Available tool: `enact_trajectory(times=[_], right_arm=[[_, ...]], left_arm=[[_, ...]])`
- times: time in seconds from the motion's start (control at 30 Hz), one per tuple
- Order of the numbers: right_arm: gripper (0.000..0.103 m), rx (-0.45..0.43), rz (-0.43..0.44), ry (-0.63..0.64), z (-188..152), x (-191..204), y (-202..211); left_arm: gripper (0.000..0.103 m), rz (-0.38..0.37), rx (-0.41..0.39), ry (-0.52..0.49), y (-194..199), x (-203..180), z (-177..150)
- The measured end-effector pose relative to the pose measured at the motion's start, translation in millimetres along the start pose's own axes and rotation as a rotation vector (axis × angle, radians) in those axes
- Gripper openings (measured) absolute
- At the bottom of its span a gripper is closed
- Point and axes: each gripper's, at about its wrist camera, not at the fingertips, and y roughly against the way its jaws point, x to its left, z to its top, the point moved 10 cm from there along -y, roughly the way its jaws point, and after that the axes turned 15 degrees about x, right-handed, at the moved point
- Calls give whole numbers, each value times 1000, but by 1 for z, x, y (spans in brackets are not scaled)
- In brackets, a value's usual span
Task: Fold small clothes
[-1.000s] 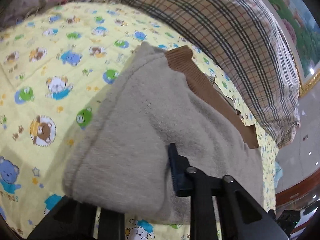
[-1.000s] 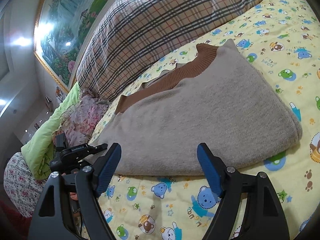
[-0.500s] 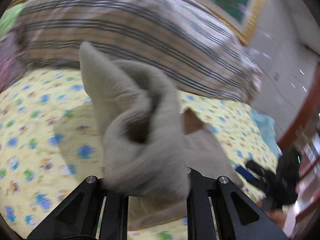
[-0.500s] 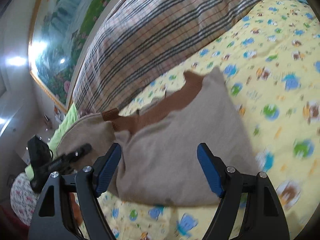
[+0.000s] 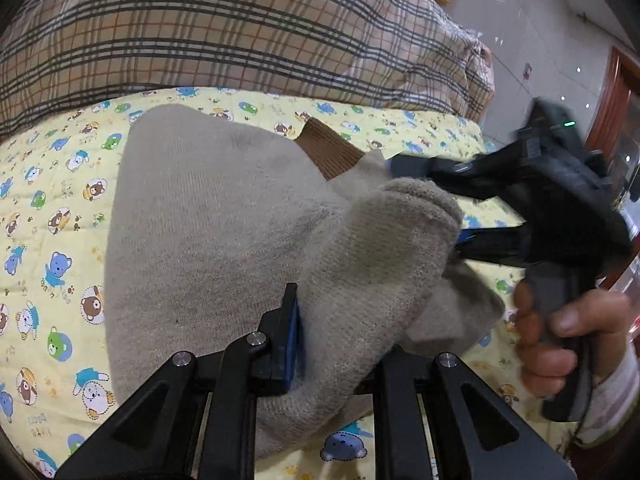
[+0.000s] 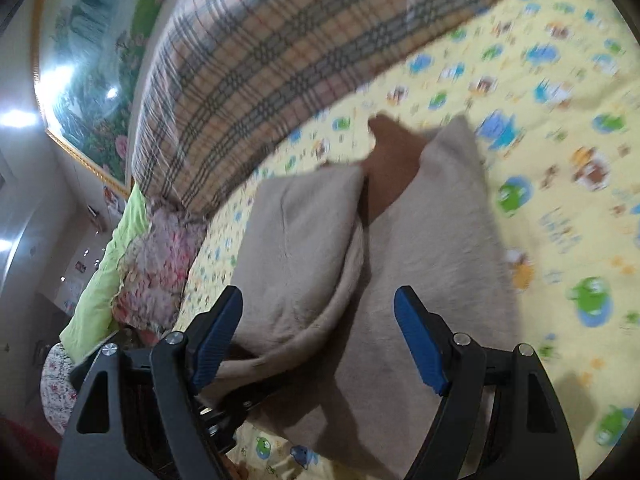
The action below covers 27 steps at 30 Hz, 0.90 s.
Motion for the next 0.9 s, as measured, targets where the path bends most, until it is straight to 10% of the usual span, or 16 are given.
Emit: enact_trajectory(times=[0.33, 0.5, 0.9], right_arm=[[77, 124, 30, -10, 27, 13, -58], [18, 156, -16, 25, 29, 14, -70], [15, 1, -208, 175, 56, 8, 20]], left_arm=[[27, 29, 13, -17, 8, 6, -15], [23, 59, 4, -44, 12, 0, -16], [19, 19, -32, -206, -2, -81, 13]])
